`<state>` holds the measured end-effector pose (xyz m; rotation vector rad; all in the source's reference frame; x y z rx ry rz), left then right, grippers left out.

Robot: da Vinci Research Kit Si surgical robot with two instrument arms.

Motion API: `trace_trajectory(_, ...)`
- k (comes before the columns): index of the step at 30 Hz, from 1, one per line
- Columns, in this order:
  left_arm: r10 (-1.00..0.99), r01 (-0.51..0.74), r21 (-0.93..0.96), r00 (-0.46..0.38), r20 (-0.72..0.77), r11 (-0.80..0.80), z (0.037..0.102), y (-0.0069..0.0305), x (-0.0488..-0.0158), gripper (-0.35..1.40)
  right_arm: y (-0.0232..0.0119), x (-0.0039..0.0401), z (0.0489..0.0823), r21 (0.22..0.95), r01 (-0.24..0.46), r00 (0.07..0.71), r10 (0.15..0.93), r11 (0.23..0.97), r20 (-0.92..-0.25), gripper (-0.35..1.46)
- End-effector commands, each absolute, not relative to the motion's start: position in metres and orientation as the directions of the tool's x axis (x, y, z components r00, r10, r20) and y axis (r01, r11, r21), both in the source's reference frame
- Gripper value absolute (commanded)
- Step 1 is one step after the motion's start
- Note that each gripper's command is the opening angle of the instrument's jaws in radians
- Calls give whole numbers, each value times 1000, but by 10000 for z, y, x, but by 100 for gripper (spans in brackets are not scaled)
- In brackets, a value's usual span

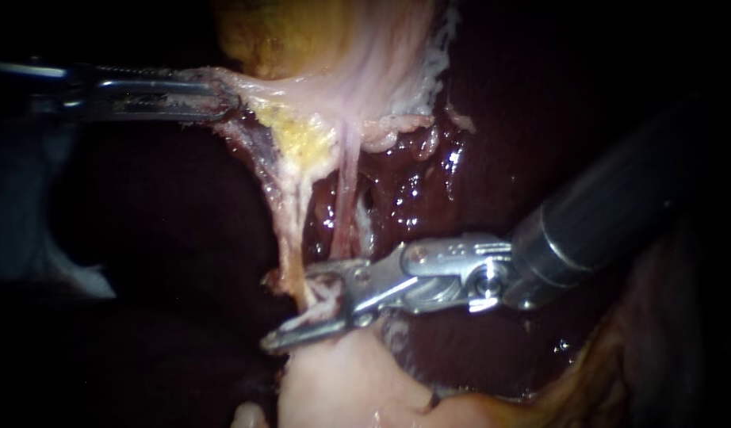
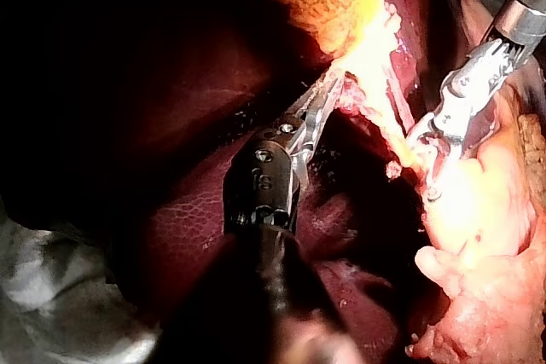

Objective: Clipping first clip left tube

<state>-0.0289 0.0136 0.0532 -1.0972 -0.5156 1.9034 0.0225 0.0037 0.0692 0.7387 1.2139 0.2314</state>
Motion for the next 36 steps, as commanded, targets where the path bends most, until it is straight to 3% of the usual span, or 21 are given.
trace_trajectory(1, 834, -471, -691, -247, -493, -548, 533, 136, -289, -35, 37, 226, 691, 624, 211, 360, 534, 752, -765, 45)
trace_trajectory(8, 834, -471, -691, -247, -493, -548, 533, 136, -289, -35, 31, 234, 682, 623, 185, 414, 515, 760, -751, 42)
trace_trajectory(36, 834, -471, -691, -247, -493, -548, 533, 136, -289, -35, 11, 257, 616, 634, 205, 413, 522, 745, -746, 40)
